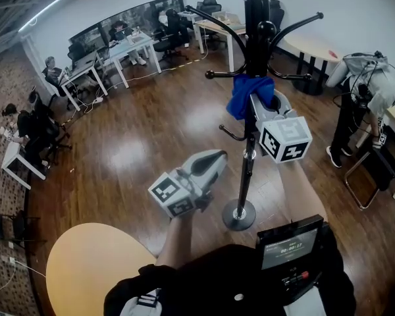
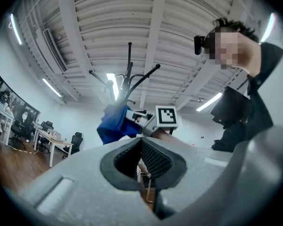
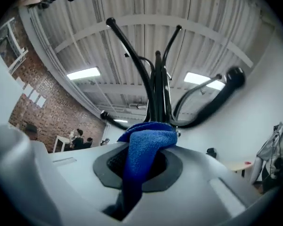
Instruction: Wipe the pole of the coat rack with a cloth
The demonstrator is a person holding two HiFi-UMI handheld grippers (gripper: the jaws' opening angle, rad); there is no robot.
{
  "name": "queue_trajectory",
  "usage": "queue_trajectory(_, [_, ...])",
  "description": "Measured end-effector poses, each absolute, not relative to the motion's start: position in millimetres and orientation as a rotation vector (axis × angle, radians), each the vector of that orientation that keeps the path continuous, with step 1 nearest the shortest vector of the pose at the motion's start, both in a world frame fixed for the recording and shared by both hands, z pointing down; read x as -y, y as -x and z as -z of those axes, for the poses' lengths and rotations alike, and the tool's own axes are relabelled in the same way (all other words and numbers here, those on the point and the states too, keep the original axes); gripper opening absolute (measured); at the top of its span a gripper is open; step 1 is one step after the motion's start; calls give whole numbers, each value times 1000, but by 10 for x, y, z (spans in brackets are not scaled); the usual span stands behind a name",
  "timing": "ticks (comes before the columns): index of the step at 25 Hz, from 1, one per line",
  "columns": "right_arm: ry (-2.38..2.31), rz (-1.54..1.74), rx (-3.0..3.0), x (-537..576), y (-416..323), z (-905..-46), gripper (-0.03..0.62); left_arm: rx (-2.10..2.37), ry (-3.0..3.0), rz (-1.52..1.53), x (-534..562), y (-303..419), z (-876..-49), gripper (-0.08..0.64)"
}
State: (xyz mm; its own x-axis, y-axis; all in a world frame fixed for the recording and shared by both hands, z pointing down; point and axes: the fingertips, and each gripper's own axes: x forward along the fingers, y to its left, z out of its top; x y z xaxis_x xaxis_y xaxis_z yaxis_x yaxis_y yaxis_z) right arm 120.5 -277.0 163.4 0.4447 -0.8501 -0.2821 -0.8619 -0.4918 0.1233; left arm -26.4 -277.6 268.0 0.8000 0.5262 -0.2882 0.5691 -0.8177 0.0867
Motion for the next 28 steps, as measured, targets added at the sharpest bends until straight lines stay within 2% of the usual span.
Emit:
queue_trajectory(6, [2481,-848,-1590,2542,-711,-475,20,-867,-2859,413,2819,326,-2594,2])
queue_trajectory(11, [2253,-1172,-1656,2247,202,-4,20,-874,-2871,399,2848,324,-2605,2])
queue_trajectory(14, [2245,-1263,-1627,2131,297,57,20,-892,-2864,425,2824,291,-2578,2])
queue_trajectory(17, [2316,-1134,-1613,2240,-135,-83,20,-901,-2860,419,2828,164,-2592,2])
queue_trajectory(22, [2540,-666,-1581,2635,-1026,-817,20,-947,-2832,411,2799,257,-2588,2])
queue_trajectory(28, [2620,-444,-1490,2672,-1372,-1780,20,-965,-2782,378,2892,130,-2768,2])
